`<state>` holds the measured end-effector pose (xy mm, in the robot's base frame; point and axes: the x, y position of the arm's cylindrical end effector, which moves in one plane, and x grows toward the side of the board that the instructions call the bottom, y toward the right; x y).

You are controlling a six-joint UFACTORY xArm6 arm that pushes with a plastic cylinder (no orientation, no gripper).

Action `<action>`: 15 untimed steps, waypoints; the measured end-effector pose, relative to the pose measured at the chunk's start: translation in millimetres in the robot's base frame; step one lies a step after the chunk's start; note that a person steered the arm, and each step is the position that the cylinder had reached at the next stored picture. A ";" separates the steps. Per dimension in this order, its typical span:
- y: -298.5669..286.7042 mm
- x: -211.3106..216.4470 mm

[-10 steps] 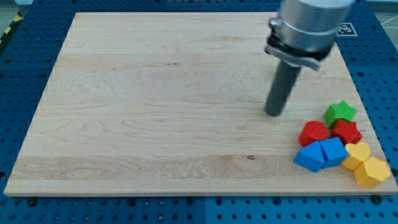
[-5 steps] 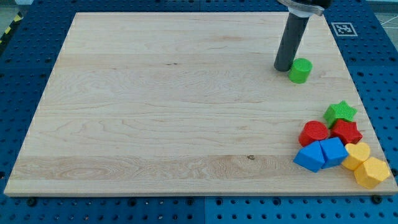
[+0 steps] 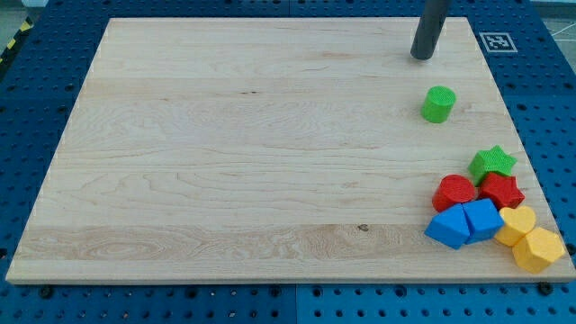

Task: Move the green circle towards group of blocks

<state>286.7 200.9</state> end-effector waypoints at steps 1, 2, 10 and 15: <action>8.8 20.6; 17.5 54.3; -17.9 91.5; -35.2 154.6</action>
<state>441.3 165.7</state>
